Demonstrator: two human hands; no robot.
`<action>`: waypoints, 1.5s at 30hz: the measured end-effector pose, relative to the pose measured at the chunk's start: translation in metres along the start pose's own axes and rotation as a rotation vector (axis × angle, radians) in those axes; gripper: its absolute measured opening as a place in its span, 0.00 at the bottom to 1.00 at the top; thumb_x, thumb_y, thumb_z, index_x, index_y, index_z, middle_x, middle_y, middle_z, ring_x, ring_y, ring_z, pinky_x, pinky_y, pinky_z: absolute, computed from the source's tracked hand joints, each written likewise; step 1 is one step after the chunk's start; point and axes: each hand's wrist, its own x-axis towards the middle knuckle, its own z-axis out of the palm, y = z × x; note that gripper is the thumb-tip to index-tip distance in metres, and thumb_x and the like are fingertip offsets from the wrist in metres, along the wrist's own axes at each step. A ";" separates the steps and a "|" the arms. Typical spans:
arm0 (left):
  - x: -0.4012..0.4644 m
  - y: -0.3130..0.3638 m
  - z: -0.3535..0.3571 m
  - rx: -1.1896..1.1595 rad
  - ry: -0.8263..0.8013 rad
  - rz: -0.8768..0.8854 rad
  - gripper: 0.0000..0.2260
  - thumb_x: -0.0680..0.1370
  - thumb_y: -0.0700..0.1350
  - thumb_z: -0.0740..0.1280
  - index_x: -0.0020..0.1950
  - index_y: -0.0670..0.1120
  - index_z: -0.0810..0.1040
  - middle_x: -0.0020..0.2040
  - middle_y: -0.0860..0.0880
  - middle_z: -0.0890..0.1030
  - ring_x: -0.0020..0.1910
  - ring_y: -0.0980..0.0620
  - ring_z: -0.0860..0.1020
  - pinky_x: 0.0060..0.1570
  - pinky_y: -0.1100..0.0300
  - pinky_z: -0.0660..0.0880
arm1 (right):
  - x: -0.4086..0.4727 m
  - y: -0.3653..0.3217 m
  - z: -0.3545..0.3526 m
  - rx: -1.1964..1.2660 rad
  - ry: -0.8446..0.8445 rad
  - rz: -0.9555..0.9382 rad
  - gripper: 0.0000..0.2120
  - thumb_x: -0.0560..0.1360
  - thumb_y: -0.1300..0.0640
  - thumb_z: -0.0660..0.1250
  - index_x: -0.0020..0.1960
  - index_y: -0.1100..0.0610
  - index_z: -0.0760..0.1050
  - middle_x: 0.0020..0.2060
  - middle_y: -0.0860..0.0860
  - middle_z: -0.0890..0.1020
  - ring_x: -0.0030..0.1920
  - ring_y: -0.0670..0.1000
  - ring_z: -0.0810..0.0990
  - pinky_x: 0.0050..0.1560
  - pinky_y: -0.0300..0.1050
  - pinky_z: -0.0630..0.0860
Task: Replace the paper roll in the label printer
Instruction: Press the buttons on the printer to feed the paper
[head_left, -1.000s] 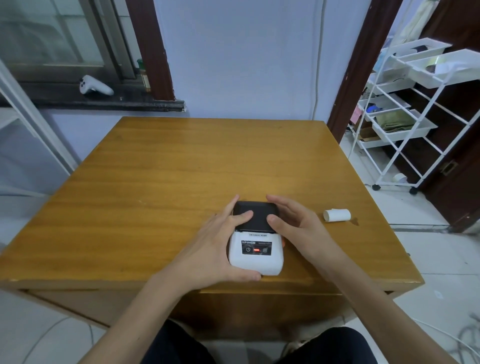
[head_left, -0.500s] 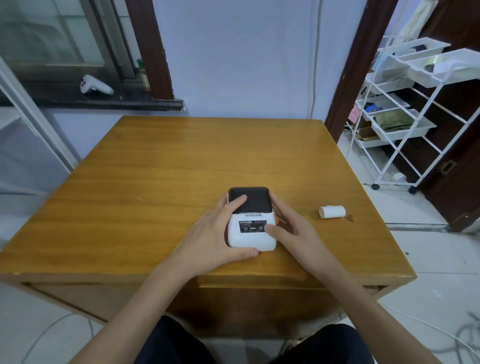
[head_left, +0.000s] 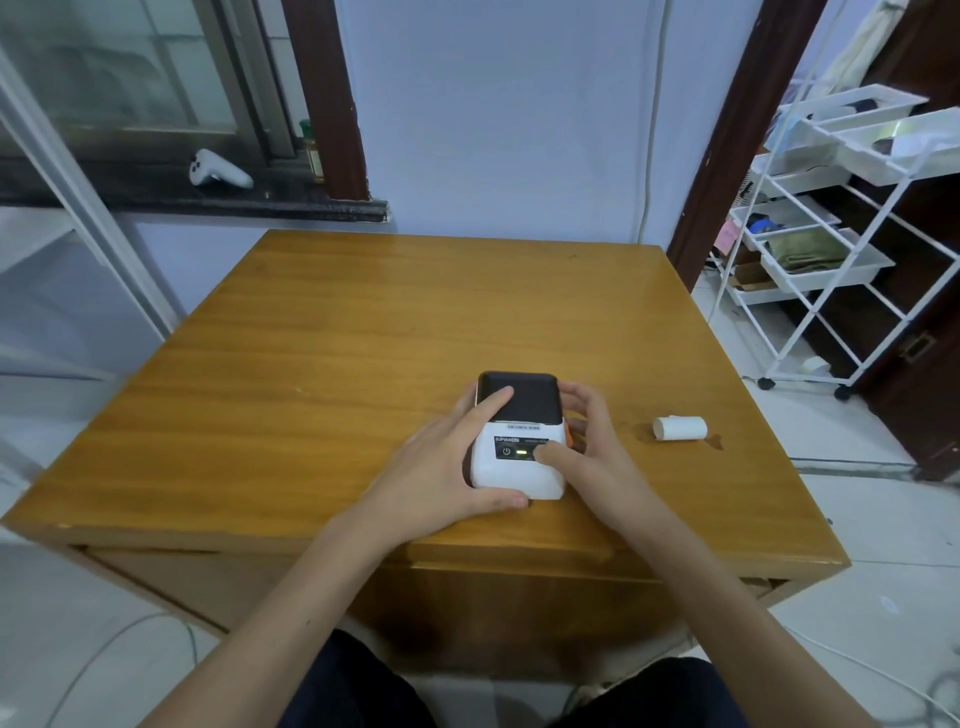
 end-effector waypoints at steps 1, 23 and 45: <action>0.000 0.000 0.000 -0.002 0.000 -0.002 0.46 0.65 0.69 0.72 0.67 0.80 0.39 0.81 0.59 0.46 0.77 0.52 0.59 0.72 0.48 0.62 | 0.000 0.000 0.000 0.006 -0.005 0.007 0.34 0.70 0.58 0.67 0.73 0.50 0.59 0.67 0.50 0.69 0.60 0.39 0.71 0.46 0.23 0.72; -0.002 0.004 -0.002 -0.240 0.024 -0.136 0.57 0.58 0.72 0.72 0.80 0.61 0.46 0.76 0.57 0.67 0.72 0.55 0.68 0.69 0.50 0.68 | -0.011 0.003 -0.001 -0.039 0.080 -0.039 0.32 0.76 0.59 0.68 0.77 0.46 0.62 0.72 0.44 0.72 0.66 0.42 0.74 0.58 0.36 0.75; -0.001 0.009 -0.003 -0.211 0.047 -0.122 0.54 0.65 0.65 0.76 0.81 0.58 0.47 0.77 0.56 0.65 0.73 0.53 0.67 0.69 0.48 0.68 | -0.010 0.004 -0.001 -0.054 0.076 -0.039 0.32 0.76 0.58 0.68 0.77 0.46 0.61 0.70 0.45 0.73 0.66 0.42 0.74 0.53 0.29 0.75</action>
